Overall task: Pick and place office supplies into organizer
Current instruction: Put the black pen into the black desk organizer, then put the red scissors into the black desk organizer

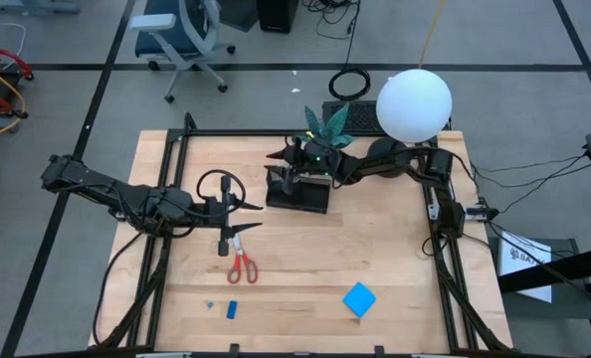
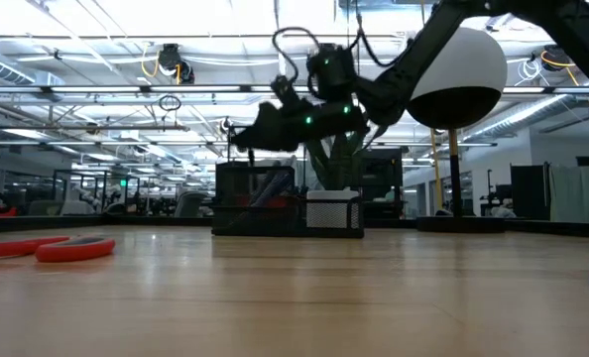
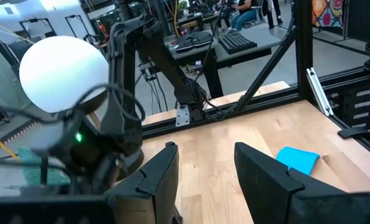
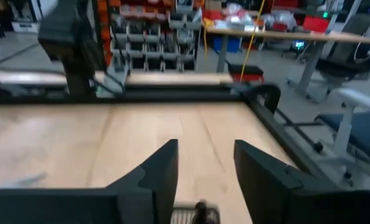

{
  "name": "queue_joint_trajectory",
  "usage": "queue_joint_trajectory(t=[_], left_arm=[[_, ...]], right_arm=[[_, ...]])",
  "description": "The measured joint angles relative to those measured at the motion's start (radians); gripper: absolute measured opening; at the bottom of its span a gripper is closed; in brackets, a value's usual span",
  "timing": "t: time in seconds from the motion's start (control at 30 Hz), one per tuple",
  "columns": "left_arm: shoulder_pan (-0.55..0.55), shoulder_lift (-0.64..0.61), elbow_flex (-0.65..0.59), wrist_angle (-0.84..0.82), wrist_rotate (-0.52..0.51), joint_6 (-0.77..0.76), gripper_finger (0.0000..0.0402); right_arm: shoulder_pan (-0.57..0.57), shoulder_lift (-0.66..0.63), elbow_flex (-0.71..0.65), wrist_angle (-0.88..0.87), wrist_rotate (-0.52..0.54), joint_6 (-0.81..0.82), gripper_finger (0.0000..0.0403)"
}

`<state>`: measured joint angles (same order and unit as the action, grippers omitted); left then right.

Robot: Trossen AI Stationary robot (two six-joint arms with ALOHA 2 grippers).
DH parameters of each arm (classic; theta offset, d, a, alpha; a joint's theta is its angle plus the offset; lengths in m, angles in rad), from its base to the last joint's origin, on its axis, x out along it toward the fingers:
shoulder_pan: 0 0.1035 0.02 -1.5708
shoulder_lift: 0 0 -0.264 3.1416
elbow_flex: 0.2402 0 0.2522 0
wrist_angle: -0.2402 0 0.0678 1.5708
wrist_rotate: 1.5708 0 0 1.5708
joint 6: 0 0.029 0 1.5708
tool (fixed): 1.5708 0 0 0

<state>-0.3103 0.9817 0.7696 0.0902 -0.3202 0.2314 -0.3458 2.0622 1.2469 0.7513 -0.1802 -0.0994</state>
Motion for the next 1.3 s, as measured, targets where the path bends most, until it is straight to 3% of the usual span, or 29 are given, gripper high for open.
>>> queue_joint_trajectory(t=[0.2, 0.5, 0.77, 0.97, 1.3], left_arm=[[0.0, 0.0, 0.0, -0.012, -0.001, 0.0, 0.0166], [0.0, 0.0, 0.0, -0.082, -0.003, -0.031, 0.0166], [-0.025, 0.0, 0.0, -0.234, 0.0, -0.101, 0.0166], [-0.075, 0.0, 0.0, -0.339, 0.011, -0.178, 0.0166], [-0.174, 0.047, 0.001, -0.576, 0.191, -0.385, 0.0166]], right_arm=[[0.018, -0.102, 0.0, -0.074, 0.0, -0.02, 0.0158], [0.09, -0.293, 0.001, -0.444, -0.003, -0.06, 0.0148], [0.227, -0.381, 0.001, -0.723, -0.004, 0.0, 0.0146], [0.337, -0.385, 0.001, -0.744, -0.004, -0.004, 0.0144], [0.428, -0.385, 0.001, -0.741, -0.001, -0.126, 0.0142]])
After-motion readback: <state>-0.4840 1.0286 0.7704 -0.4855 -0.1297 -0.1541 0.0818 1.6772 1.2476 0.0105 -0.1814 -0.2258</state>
